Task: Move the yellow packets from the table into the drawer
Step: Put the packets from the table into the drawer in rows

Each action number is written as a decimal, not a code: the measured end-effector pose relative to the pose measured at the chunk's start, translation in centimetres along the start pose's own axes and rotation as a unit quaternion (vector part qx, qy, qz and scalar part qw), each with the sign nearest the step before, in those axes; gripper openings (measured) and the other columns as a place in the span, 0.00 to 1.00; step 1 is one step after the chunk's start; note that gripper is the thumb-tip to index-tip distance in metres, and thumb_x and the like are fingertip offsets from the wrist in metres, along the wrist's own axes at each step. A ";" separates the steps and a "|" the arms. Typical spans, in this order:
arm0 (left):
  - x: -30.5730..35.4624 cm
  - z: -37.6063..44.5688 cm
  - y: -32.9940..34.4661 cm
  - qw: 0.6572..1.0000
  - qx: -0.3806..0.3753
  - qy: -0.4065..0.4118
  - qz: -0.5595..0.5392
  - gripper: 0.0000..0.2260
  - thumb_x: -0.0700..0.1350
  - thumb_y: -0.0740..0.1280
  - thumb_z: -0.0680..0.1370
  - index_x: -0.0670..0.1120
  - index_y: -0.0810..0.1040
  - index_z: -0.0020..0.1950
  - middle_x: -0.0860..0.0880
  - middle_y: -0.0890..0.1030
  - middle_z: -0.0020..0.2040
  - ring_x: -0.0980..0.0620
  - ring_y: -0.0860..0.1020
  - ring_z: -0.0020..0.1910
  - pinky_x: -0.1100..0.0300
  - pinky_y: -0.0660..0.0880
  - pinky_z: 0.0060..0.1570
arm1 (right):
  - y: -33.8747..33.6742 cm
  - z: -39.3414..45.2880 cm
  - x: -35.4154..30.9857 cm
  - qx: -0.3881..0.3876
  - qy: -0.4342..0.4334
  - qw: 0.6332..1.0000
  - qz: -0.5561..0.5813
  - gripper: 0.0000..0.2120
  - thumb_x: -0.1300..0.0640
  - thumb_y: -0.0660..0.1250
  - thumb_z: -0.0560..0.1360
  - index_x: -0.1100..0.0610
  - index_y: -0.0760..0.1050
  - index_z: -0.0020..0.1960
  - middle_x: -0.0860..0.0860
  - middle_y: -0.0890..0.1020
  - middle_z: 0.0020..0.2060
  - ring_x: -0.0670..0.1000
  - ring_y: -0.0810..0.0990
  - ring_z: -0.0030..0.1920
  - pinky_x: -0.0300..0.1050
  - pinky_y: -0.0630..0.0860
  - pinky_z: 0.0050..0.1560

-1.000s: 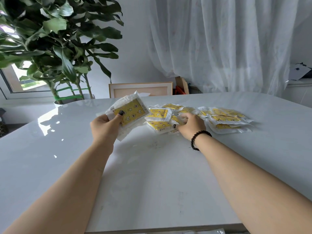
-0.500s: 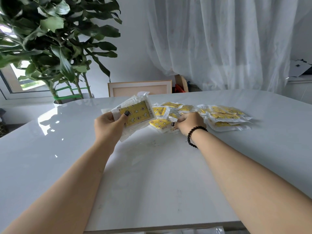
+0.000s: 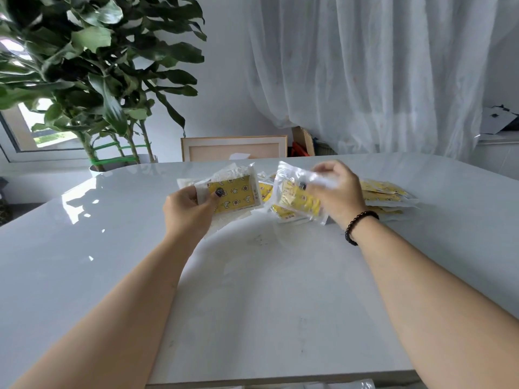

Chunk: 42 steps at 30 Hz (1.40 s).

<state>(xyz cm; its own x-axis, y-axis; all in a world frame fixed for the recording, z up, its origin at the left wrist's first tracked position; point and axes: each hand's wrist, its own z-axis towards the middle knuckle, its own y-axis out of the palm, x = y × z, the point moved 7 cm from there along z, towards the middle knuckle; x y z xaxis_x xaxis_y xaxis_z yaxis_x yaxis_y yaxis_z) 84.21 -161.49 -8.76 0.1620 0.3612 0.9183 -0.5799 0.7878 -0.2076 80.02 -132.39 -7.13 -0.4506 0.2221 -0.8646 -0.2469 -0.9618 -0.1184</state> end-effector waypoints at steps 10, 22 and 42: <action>0.7 -0.4 0.7 0.995 -0.039 0.063 0.073 0.17 0.45 0.71 0.73 0.32 0.72 0.37 0.43 0.69 0.31 0.48 0.64 0.31 0.59 0.61 0.31 | 2.8 -1.1 0.3 -0.152 0.094 0.972 0.154 0.21 0.62 0.78 0.57 0.59 0.80 0.49 0.55 0.83 0.50 0.57 0.82 0.54 0.59 0.77 0.58; 1.9 -2.8 3.4 0.958 -0.264 0.107 -0.041 0.33 0.65 0.66 0.72 0.31 0.74 0.40 0.47 0.70 0.33 0.52 0.66 0.32 0.60 0.63 0.34 | 4.1 -2.4 -1.1 -0.110 0.011 0.994 0.024 0.09 0.63 0.77 0.65 0.53 0.79 0.36 0.46 0.80 0.36 0.38 0.78 0.37 0.33 0.76 0.38; 2.7 -3.5 4.4 0.921 -0.245 0.226 0.201 0.15 0.45 0.74 0.72 0.51 0.81 0.59 0.52 0.77 0.51 0.50 0.76 0.51 0.61 0.72 0.52 | 8.1 -4.9 -4.9 -0.278 -0.218 0.806 -0.475 0.07 0.53 0.69 0.70 0.48 0.74 0.47 0.49 0.79 0.44 0.54 0.77 0.47 0.46 0.74 0.41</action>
<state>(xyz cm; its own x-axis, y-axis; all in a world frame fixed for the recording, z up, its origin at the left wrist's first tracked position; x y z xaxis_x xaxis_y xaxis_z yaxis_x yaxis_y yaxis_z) 84.93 -155.30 -8.33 0.3933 0.7569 0.5219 -0.2535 0.6350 -0.7298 84.41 -142.04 -6.23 -0.5731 0.8194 -0.0145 -0.2909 -0.2199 -0.9311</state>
